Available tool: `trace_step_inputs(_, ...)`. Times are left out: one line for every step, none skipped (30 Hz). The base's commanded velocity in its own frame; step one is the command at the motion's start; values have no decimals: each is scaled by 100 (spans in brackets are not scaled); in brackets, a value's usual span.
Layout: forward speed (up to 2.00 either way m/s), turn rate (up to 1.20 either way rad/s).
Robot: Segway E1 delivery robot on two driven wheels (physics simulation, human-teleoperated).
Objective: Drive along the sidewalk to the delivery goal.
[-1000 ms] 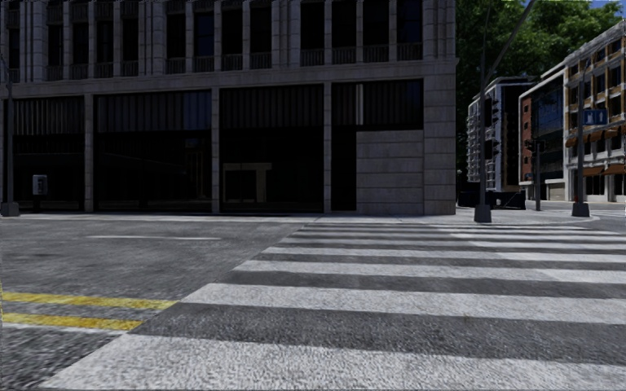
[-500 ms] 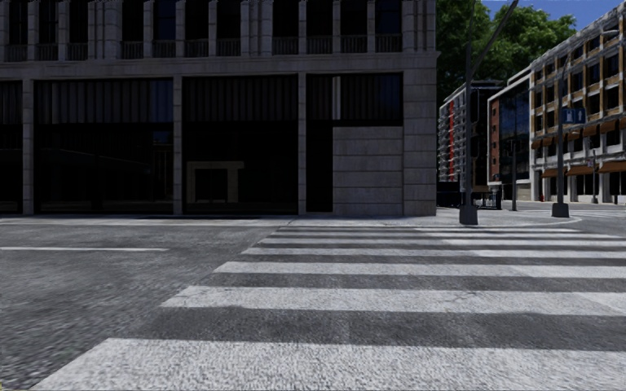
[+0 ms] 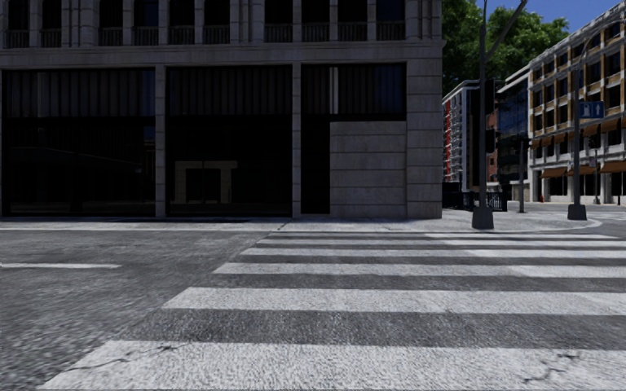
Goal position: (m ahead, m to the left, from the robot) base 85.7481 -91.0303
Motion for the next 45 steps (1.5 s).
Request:
trace_step_inputs(198, 0)
trace_step_inputs(198, 0)
trace_step_inputs(198, 0)
trace_step_inputs(198, -15)
trace_step_inputs(198, -22)
trace_step_inputs(198, -24)
trace_step_inputs(198, -24)
trace_step_inputs(198, -25)
trace_step_inputs(198, -25)
trace_step_inputs(198, -25)
trace_step_inputs(198, -25)
trace_step_inputs(198, -25)
trace_step_inputs(198, -25)
trace_step_inputs(198, -25)
trace_step_inputs(198, -25)
trace_step_inputs(198, -25)
trace_step_inputs(198, -25)
trace_step_inputs(198, -25)
trace_step_inputs(198, -25)
trace_step_inputs(198, -25)
trace_step_inputs(198, -25)
trace_step_inputs(198, -25)
trace_step_inputs(198, -25)
trace_step_inputs(198, -25)
trace_step_inputs(198, -25)
trace_step_inputs(198, -25)
trace_step_inputs(198, -25)
trace_step_inputs(198, -25)
trace_step_inputs(198, -25)
trace_step_inputs(198, -25)
trace_step_inputs(198, -25)
trace_step_inputs(198, -25)
trace_step_inputs(198, -25)
trace_step_inputs(198, -25)
trace_step_inputs(198, -25)
trace_step_inputs(198, -25)
trace_step_inputs(198, -25)
trace_step_inputs(198, -25)
trace_step_inputs(198, -25)
trace_step_inputs(198, -25)
trace_step_inputs(198, -25)
trace_step_inputs(198, -25)
trace_step_inputs(198, -25)
trace_step_inputs(198, -25)
trace_step_inputs(198, -25)
